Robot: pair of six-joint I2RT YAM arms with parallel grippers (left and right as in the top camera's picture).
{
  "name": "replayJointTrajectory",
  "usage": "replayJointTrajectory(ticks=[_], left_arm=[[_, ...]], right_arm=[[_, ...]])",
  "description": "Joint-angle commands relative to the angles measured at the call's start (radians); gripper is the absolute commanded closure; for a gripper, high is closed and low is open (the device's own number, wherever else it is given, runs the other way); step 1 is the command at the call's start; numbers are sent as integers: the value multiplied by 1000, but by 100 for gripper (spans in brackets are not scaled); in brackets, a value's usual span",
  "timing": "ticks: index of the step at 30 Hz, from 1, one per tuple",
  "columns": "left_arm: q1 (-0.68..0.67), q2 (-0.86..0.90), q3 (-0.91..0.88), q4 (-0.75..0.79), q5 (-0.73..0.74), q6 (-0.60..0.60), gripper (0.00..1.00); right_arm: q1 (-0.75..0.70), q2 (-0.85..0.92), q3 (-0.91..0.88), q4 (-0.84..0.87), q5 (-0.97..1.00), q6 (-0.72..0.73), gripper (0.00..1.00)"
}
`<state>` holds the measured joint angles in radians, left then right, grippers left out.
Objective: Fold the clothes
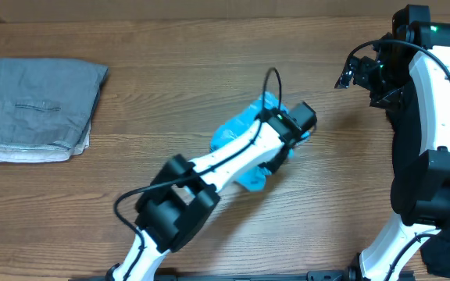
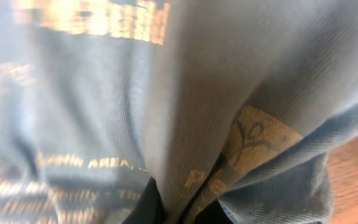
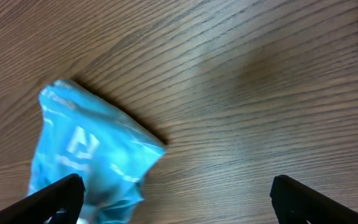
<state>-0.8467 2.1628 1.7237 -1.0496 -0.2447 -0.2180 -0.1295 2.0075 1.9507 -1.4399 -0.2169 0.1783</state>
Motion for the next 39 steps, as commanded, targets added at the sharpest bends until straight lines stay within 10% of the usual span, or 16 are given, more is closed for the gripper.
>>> replayJointTrajectory(ticks=[1, 20, 27, 39], left_arm=[[30, -91, 35, -4, -101, 3, 96], [146, -102, -11, 8, 19, 38, 96], [146, -102, -54, 21, 124, 39, 15], [87, -135, -27, -80, 167, 185, 0]], right_arm=[[-1, -10, 13, 2, 7, -7, 0], [-1, -10, 13, 2, 7, -8, 0], [-1, -10, 13, 2, 7, -8, 0], [-1, -10, 13, 2, 7, -7, 0]])
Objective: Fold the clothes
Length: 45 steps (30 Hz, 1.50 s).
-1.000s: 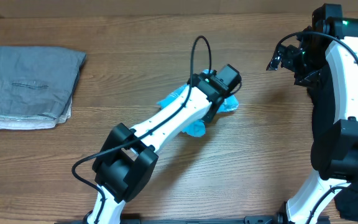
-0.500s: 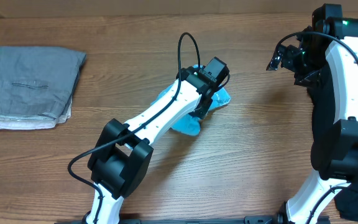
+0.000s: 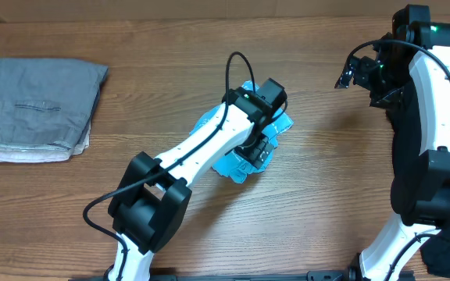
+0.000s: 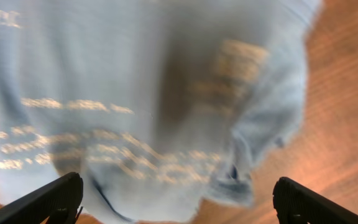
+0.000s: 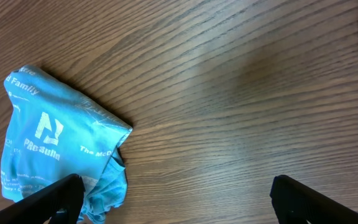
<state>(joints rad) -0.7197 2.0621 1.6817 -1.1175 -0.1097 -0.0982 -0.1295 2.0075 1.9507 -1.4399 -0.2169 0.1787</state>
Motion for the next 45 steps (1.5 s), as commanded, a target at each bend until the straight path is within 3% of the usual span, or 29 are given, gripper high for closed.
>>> replayJointTrajectory(ticks=[1, 7, 33, 37, 38, 40, 43, 45], left_arm=[[-52, -33, 6, -10, 32, 74, 0], [-108, -28, -71, 42, 5, 106, 0], [-58, -27, -317, 313, -39, 98, 0], [-57, -27, -319, 328, -63, 98, 36], [-56, -27, -319, 338, -62, 98, 53], [-53, -27, -319, 345, -62, 98, 68], [-51, -27, -319, 352, -63, 98, 79], [-51, -27, -317, 356, -63, 98, 75]], right_arm=[[-1, -10, 13, 2, 7, -8, 0], [-1, -10, 13, 2, 7, -8, 0], [-1, -10, 13, 2, 7, -8, 0], [-1, -10, 13, 2, 7, -8, 0], [-1, -10, 13, 2, 7, -8, 0], [-1, -10, 13, 2, 7, -8, 0], [-1, -10, 13, 2, 7, -8, 0], [-1, -10, 13, 2, 7, -8, 0]])
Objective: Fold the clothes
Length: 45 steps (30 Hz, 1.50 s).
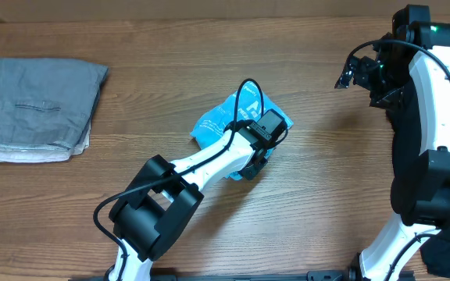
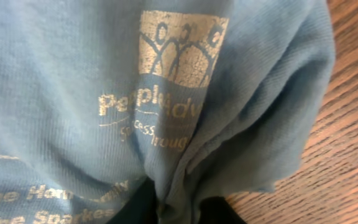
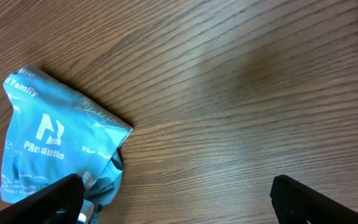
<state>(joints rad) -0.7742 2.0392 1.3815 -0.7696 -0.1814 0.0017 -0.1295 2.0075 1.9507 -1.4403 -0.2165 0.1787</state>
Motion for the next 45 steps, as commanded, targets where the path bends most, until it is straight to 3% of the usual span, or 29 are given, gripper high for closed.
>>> replayJointTrajectory(ticks=[1, 2, 4, 6, 14, 24, 45], left_arm=[[3, -5, -14, 7, 9, -2, 53], [3, -5, -7, 3, 9, -6, 31], [3, -5, 15, -13, -5, -28, 11], [3, -6, 53, -46, -50, -56, 0], [2, -6, 215, -177, -128, -49, 0], [5, -5, 188, -191, -84, 56, 0], [21, -4, 48, -18, -122, 63, 0]], right_arm=[[-1, -10, 13, 2, 6, -8, 0], [-1, -10, 13, 2, 7, -8, 0], [-1, -10, 13, 2, 7, -8, 0], [-1, -10, 13, 2, 7, -8, 0], [-1, -10, 13, 2, 7, -8, 0], [-1, -10, 13, 2, 7, -8, 0], [-1, -10, 13, 2, 7, -8, 0]])
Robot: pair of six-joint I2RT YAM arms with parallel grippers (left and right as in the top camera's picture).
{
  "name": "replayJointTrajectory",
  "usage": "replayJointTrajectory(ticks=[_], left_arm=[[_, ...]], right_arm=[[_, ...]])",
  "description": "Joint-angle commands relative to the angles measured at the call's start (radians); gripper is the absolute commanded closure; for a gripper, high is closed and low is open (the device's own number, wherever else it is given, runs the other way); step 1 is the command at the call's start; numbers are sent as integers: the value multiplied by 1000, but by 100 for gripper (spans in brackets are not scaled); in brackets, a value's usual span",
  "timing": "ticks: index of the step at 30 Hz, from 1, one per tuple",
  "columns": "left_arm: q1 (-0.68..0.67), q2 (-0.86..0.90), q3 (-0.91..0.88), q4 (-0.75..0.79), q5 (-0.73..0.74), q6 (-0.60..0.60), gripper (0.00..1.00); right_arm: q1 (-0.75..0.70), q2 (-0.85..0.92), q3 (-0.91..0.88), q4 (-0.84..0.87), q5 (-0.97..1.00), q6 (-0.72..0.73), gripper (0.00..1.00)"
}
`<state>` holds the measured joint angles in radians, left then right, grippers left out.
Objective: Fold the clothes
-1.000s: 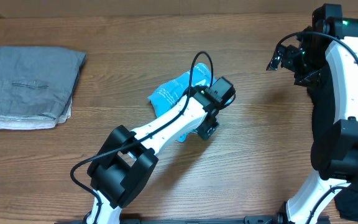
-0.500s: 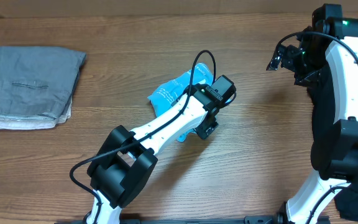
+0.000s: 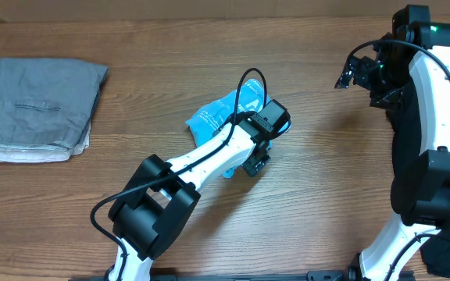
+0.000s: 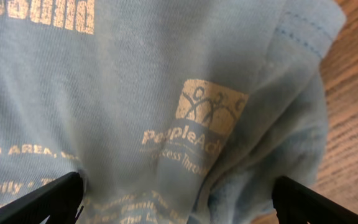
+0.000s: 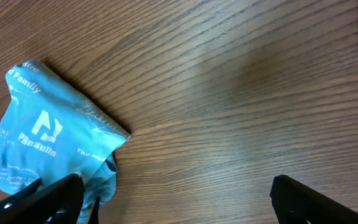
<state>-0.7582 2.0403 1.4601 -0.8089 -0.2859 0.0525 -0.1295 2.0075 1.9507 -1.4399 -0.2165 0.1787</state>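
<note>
A crumpled light-blue T-shirt (image 3: pixel 213 119) with printed lettering lies at the middle of the wooden table. It fills the left wrist view (image 4: pixel 135 93), where a gold logo shows. My left gripper (image 3: pixel 256 160) hovers just over the shirt's right edge, open, its fingers spread wide with only cloth below them (image 4: pixel 179 202). My right gripper (image 3: pixel 359 74) is raised at the far right, open and holding nothing (image 5: pixel 176 199). Its camera sees the shirt (image 5: pixel 48 143) at lower left.
A folded grey garment (image 3: pixel 41 109) lies at the table's far left. The left arm (image 3: pixel 201 168) stretches diagonally from the front edge to the shirt. The right arm's base (image 3: pixel 420 203) stands at the right edge. Bare wood (image 3: pixel 342 179) lies between the shirt and the right arm.
My left gripper was shut on a fold of the blue shirt; now it is open above the cloth. The shirt lies slightly farther left. The right arm has not moved.
My left gripper was first shut on the blue shirt, right of centre. Then it was open over the shirt. Then it was shut on a fold again, and now it is open, with the shirt bunched a little farther left. The right gripper stayed open throughout.
</note>
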Motion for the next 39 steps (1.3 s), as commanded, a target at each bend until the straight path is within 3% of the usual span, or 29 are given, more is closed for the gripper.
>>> replayJointTrajectory(ticks=[1, 26, 28, 30, 35, 39], left_arm=[[5, -5, -37, 29, -17, 12, 0], [6, 14, -100, 79, -1, 22, 0], [6, 33, -101, 81, -2, 18, 8], [6, 61, -101, 82, -2, 11, 23], [6, 122, -101, 74, -2, 11, 31], [6, 124, -95, 77, -2, -8, 66]], right_arm=[[-1, -10, 13, 2, 7, -8, 0], [-1, -10, 13, 2, 7, -8, 0], [-1, -10, 13, 2, 7, -8, 0], [-1, -10, 13, 2, 7, -8, 0], [-1, -10, 13, 2, 7, -8, 0], [-1, -10, 13, 2, 7, -8, 0]])
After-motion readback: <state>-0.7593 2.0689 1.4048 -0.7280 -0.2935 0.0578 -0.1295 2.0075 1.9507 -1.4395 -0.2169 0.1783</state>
